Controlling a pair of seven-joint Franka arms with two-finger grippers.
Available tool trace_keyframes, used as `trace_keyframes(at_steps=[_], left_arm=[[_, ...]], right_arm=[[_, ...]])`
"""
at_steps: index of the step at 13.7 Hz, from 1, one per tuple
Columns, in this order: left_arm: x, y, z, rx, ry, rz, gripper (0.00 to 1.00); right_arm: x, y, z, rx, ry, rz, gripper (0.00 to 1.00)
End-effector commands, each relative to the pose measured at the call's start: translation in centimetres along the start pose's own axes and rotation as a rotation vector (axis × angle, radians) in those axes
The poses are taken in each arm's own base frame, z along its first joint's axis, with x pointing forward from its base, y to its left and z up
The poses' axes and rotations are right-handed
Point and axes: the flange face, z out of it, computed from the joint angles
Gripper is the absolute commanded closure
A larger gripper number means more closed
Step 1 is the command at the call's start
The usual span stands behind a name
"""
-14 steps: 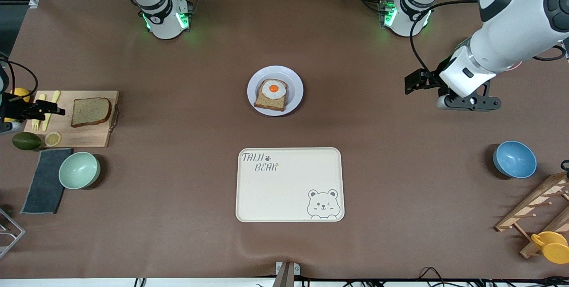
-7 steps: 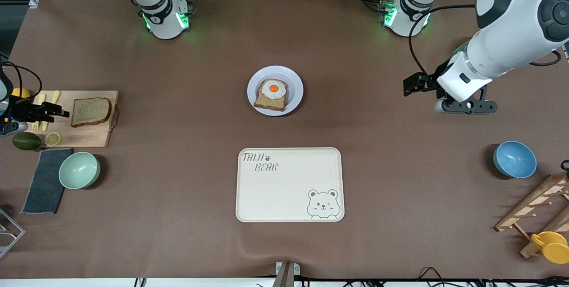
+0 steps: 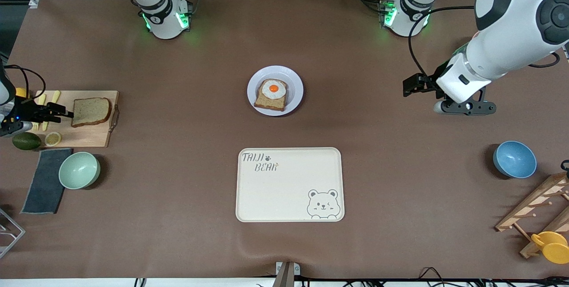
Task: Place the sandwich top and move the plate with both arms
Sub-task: 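Lower the right gripper and grasp the bread slice edge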
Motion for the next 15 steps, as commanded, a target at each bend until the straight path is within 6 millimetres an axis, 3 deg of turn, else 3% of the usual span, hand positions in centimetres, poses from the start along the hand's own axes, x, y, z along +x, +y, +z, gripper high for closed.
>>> trace_keyframes(at_steps=[1,5,11,13,15], left_arm=[[0.0,0.0,0.1,-0.018,0.004,-0.020,0.00],[0.0,0.0,0.1,-0.018,0.004,-0.020,0.00],[0.1,0.3,0.0,-0.019,0.005,-0.015,0.00],[0.1,0.2,-0.2,-0.020,0.008,-0.015,0.00],[-0.1,0.1,0.1,-0.015,-0.013,-0.014,0.00]], right_arm=[[-0.7,1.3,0.5,0.023,0.023,-0.011,0.39],[-1.2,1.4,1.5,0.064,0.038,-0.011,0.50],[-1.7,1.3,2.0,0.079,0.035,0.010,0.54],[-1.8,1.2,2.2,0.101,0.057,0.026,0.68],[-1.8,1.2,2.3,0.103,0.061,0.026,0.90]])
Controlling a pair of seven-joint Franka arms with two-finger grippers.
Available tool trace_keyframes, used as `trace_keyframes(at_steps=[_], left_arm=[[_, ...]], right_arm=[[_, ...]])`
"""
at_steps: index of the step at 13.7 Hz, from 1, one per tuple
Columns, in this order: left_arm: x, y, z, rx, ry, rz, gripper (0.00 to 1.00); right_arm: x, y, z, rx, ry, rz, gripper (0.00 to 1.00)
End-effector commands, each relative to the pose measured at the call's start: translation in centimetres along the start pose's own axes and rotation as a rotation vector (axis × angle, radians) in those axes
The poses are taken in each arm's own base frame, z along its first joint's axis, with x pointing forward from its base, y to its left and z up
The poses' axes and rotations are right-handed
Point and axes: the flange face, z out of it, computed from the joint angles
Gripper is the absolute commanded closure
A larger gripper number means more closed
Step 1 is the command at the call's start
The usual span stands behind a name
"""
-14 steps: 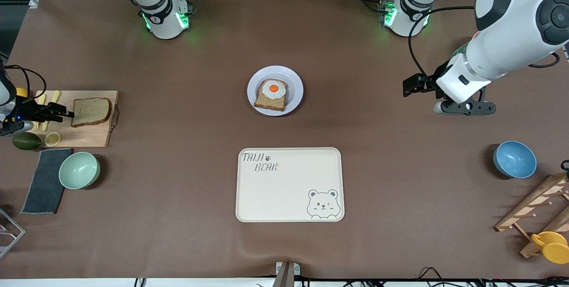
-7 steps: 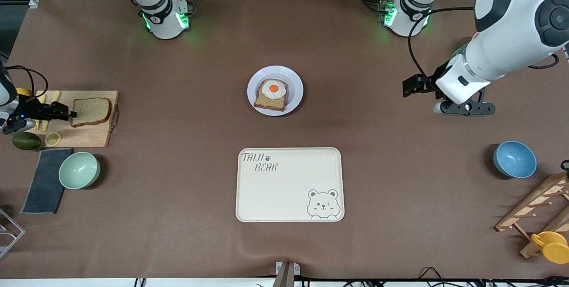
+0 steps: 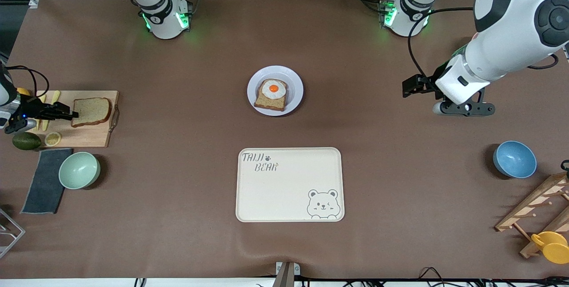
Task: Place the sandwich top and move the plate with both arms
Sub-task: 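Lower the right gripper and grasp the bread slice edge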
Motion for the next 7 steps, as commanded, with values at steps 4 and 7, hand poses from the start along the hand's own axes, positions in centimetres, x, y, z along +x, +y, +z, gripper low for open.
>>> trace_keyframes(at_steps=[4,7], left_arm=[[-0.3,0.5,-0.4,-0.017,-0.007,-0.007,0.00],[0.3,1.4,0.5,-0.018,-0.014,0.010,0.00]], right_arm=[[-0.1,-0.1,0.1,0.028,0.021,-0.001,1.00],[1.2,-1.5,-0.7,0.068,-0.005,0.026,1.00]])
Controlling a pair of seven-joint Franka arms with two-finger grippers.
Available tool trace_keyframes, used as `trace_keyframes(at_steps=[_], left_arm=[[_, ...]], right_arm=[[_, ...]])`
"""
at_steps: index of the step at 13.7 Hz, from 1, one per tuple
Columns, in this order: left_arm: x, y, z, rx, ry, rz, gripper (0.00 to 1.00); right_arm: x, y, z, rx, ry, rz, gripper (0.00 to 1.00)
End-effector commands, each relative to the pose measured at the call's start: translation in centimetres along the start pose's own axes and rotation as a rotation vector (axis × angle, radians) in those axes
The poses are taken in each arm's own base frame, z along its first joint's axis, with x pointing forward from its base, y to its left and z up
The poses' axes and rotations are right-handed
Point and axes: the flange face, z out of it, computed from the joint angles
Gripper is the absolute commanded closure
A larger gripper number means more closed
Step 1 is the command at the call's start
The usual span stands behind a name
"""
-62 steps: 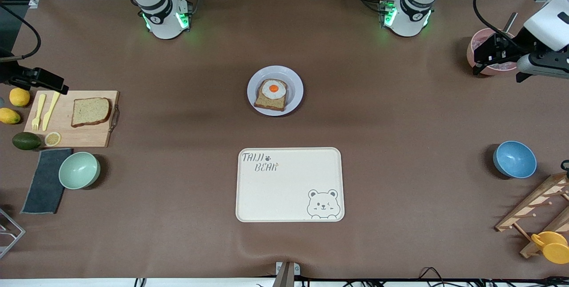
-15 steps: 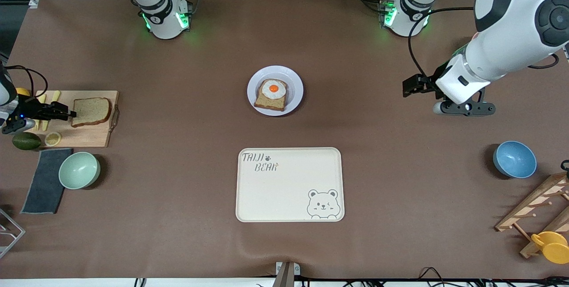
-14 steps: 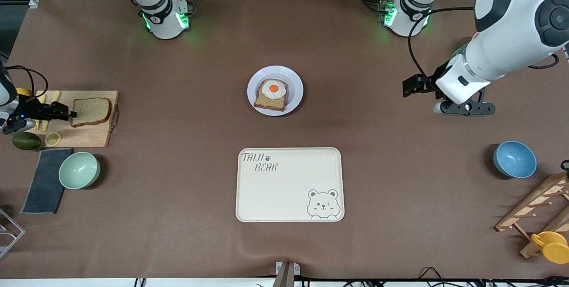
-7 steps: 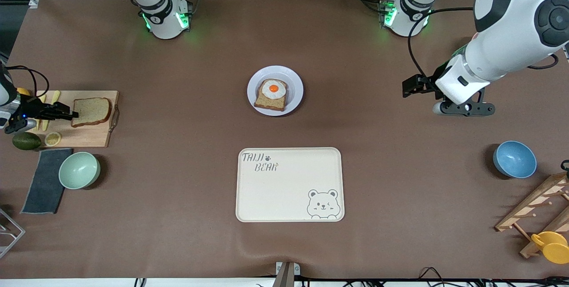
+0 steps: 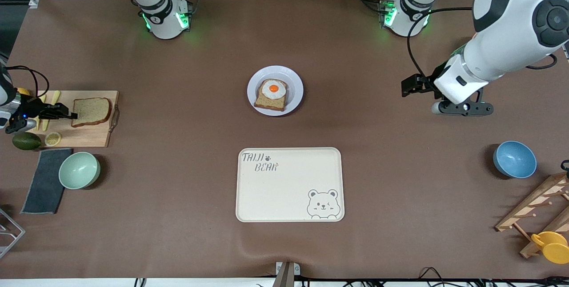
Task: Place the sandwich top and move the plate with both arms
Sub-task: 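Lift the bread slice and carry it toward the egg plate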
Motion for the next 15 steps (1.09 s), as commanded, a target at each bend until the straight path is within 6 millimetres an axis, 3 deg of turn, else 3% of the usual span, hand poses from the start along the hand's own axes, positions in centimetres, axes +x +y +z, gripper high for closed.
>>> trace_keyframes(at_steps=[1,7,11,15], left_arm=[[0.4,0.9,-0.3,-0.022,0.002,0.001,0.00],[2.0,1.2,-0.5,-0.041,0.031,0.004,0.00],[3.4,2.3,0.3,-0.080,0.030,0.010,0.00],[3.7,2.4,0.2,-0.121,0.028,-0.020,0.00]], right_arm=[[1.6,-1.7,-1.2,0.060,-0.017,0.042,1.00],[4.9,-6.4,-2.8,0.094,-0.067,0.024,1.00],[8.2,-13.0,-4.5,0.132,-0.088,0.053,1.00],[10.2,-18.2,-3.9,0.186,-0.092,0.045,1.00]])
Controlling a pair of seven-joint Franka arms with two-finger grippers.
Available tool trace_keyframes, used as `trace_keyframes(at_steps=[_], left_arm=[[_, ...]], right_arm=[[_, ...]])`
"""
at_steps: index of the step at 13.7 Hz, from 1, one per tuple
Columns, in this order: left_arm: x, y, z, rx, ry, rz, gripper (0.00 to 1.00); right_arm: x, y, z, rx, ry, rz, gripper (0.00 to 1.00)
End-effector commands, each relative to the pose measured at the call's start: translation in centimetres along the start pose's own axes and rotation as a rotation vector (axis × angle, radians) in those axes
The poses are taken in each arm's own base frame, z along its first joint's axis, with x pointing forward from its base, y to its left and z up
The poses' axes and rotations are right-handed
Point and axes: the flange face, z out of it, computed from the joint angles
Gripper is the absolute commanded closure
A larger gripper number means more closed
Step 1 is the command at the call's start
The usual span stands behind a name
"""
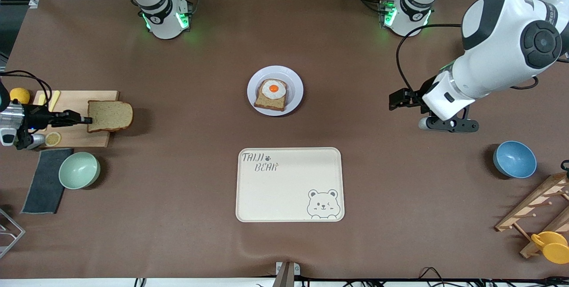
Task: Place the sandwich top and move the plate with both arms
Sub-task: 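Lift the bread slice and carry it toward the egg plate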
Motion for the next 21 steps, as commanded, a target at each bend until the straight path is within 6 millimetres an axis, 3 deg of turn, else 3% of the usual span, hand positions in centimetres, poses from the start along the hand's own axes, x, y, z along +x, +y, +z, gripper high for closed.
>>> trace_keyframes(at_steps=[1,8,12,17,21], left_arm=[[0.2,0.9,-0.6,-0.059,-0.002,-0.063,0.00],[0.3,2.8,0.9,-0.054,-0.024,-0.044,0.00],[0.0,4.3,2.9,-0.048,-0.063,-0.057,0.00],[0.2,5.1,3.6,-0.082,-0.060,-0.068,0.00],[0.2,5.1,3.8,-0.151,-0.070,-0.097,0.00]], right_arm=[[0.1,-3.2,1.0,0.051,0.016,-0.004,1.00],[1.4,-17.7,6.6,0.081,0.035,0.058,1.00],[1.4,-21.1,9.9,0.129,0.035,0.062,1.00],[0.2,-24.6,15.3,0.185,0.055,0.093,1.00],[0.1,-29.6,19.2,0.152,0.068,0.104,1.00]])
